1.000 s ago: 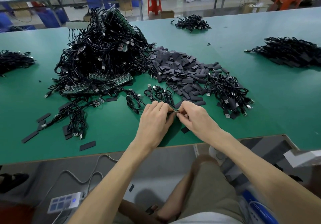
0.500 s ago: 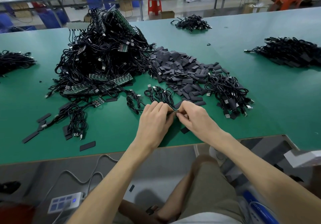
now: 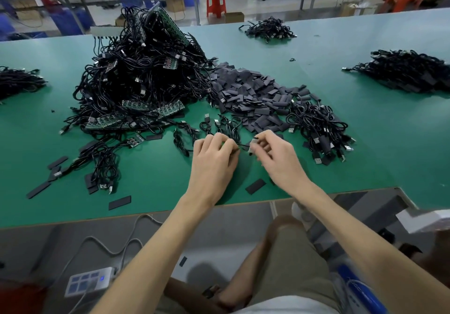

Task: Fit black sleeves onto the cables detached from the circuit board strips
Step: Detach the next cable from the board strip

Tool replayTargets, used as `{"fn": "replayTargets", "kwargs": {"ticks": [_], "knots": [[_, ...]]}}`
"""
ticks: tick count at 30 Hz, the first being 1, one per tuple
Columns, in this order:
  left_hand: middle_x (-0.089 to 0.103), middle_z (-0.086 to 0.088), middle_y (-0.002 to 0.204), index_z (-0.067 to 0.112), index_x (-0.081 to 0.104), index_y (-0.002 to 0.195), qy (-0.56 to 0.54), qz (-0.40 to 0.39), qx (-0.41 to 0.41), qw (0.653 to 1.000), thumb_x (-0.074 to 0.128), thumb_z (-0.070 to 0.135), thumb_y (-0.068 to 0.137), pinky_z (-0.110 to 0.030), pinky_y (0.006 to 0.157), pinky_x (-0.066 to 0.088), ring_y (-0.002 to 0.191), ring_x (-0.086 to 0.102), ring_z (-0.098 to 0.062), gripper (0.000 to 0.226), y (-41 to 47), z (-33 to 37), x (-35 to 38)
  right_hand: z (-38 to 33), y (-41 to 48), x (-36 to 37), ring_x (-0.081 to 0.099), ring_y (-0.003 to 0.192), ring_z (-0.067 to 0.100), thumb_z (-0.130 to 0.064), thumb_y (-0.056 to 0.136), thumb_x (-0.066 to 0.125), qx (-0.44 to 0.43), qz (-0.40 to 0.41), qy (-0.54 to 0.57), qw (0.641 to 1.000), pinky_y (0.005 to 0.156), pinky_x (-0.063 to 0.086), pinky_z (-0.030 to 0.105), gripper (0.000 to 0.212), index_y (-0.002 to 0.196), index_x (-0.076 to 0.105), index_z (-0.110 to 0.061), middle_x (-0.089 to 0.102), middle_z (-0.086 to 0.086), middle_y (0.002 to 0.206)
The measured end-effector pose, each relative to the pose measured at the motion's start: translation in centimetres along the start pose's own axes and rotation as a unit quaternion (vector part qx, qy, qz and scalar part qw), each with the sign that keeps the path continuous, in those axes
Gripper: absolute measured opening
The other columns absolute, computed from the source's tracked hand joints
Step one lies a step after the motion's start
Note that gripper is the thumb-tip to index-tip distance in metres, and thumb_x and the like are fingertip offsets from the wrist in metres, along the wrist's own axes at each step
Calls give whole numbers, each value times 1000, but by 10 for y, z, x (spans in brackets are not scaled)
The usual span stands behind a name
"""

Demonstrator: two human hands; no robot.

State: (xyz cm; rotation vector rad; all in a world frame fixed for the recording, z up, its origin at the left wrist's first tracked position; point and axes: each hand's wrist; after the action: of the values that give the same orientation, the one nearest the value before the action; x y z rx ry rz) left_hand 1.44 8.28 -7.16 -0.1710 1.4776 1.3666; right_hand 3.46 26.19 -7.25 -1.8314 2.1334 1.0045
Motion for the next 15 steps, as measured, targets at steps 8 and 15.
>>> {"fn": "replayTargets", "kwargs": {"ticks": [8,15], "knots": [[57,-1,93,12,58,87,35,-16,2,999,66,19,93,-37,88,38,89,55,-25,12,2,4,1,10,5,-16,70,93,12,-15,106,55,137,91,271,948,79,57,30,13,103,61,-4,75,0,106],[54,-5,118,12,63,112,99,-88,-85,988,58,-18,65,-39,98,27,111,50,-27,56,1,-1,1,9,5,-22,72,106,36,-15,111,39,148,149,458,864,84,58,36,13,111,47,-6,73,22,111]]}}
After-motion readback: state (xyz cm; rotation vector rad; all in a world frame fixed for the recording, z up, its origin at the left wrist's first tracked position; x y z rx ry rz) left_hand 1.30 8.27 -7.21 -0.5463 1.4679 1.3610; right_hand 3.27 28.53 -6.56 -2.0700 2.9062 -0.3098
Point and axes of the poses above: each hand's wrist, its own y-axis towards the middle knuckle, its own x-axis out of the palm, z = x × y
